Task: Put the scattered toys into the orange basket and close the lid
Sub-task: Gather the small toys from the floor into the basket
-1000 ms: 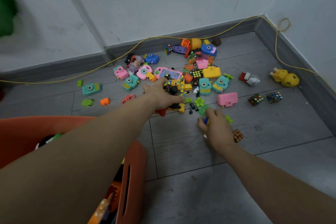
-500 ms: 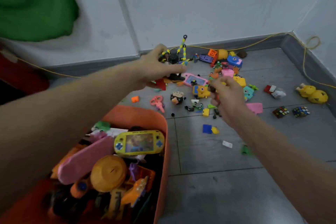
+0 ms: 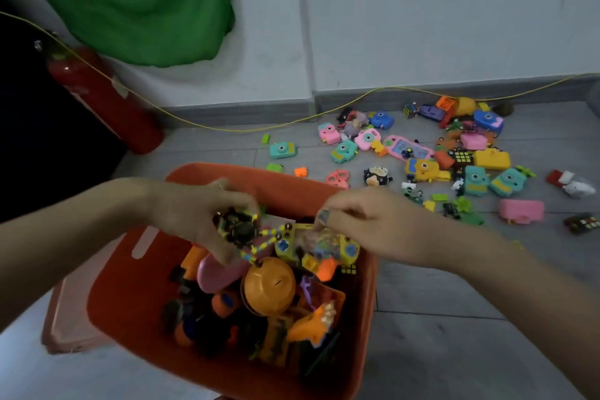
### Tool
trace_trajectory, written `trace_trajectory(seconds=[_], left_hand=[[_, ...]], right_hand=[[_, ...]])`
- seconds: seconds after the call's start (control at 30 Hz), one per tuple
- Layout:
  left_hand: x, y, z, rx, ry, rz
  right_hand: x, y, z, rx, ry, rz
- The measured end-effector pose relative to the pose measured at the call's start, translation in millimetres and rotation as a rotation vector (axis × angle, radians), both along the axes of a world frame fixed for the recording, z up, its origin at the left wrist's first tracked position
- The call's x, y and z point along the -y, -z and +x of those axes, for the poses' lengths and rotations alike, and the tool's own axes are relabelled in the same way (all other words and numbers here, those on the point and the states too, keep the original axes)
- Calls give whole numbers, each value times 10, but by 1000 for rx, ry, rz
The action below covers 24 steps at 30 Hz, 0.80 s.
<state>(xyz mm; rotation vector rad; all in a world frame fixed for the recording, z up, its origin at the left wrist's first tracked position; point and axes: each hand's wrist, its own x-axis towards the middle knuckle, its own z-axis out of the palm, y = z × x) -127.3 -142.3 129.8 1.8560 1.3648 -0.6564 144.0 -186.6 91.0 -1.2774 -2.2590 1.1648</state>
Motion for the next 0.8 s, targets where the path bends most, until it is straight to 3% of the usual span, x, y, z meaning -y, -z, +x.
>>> trace_trajectory(seconds=[0.07, 0.17, 0.27, 0.37, 0.5, 0.67, 0.8], left_hand=[[47, 3, 113, -71, 13, -71], [-6, -93, 373, -95, 83, 124], [-162, -173, 622, 78, 129, 272], [-234, -100, 1012, 216, 203, 340], [-158, 278, 1977, 390, 327, 374], [10, 1073, 2963, 182, 383, 160], [180, 1567, 3273, -41, 299, 90]], right_hand=[[-59, 48, 51, -81, 130, -16], [-201, 119, 204, -315, 443, -125], [-304, 292, 507, -336, 694, -71], [-313, 704, 930, -156, 878, -66], [16, 1315, 1548, 354, 915, -118], [555, 1875, 2065, 732, 880, -237], [902, 1986, 2243, 755, 780, -297]])
